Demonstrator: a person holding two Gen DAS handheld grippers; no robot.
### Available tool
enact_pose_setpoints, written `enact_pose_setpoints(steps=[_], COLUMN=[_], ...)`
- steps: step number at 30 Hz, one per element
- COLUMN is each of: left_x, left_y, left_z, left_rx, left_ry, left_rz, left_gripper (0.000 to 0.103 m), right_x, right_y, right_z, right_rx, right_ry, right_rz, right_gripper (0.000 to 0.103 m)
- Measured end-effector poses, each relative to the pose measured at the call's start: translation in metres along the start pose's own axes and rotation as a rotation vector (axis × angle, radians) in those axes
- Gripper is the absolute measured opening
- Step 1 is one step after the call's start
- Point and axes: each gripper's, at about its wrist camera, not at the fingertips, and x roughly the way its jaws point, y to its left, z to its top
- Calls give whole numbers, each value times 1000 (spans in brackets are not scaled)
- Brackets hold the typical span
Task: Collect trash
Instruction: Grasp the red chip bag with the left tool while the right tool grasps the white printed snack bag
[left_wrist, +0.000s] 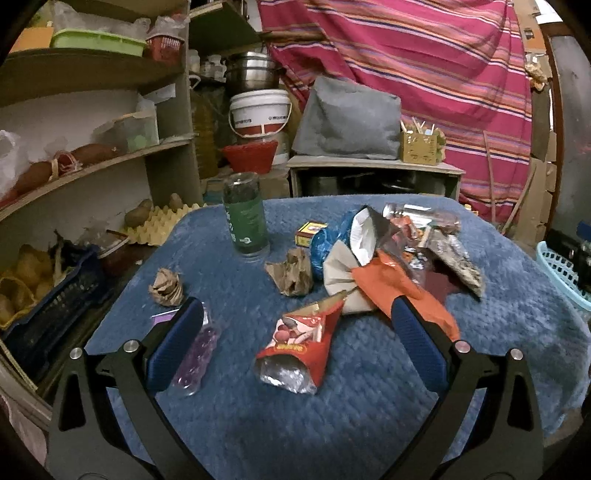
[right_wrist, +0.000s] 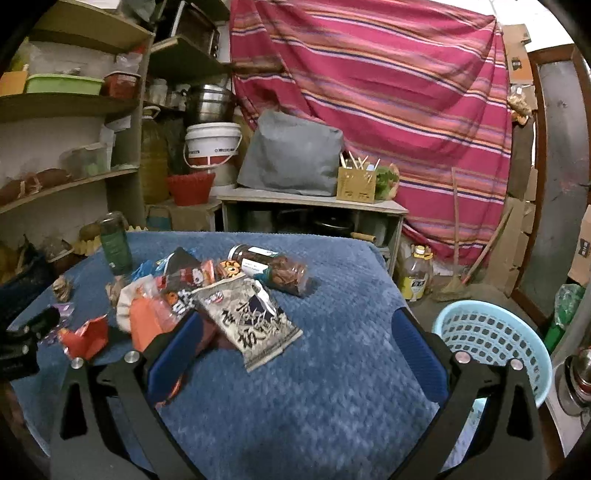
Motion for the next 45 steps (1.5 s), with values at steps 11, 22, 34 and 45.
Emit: enact_pose_setpoints(steps=[11,22,34,45], left_x=[53,69,59,71], left_y=[1,-4,7,10], left_z=[-19,-3,25,26], left_rx=[73,79,3,-35], left_ry=[174,204,109,118], left_rz=[-21,-94,-66,-48], left_gripper=[76,34,27,27], right_x=[51,74,98,124], right_y=[-5,8,37,50], right_z=[-11,-24,-25,-21], right_rx=[3,-59,-133,-150], right_ry=[110,195,280,345], right_rz=[-24,-9,-8,39], right_gripper=[99,99,90,65])
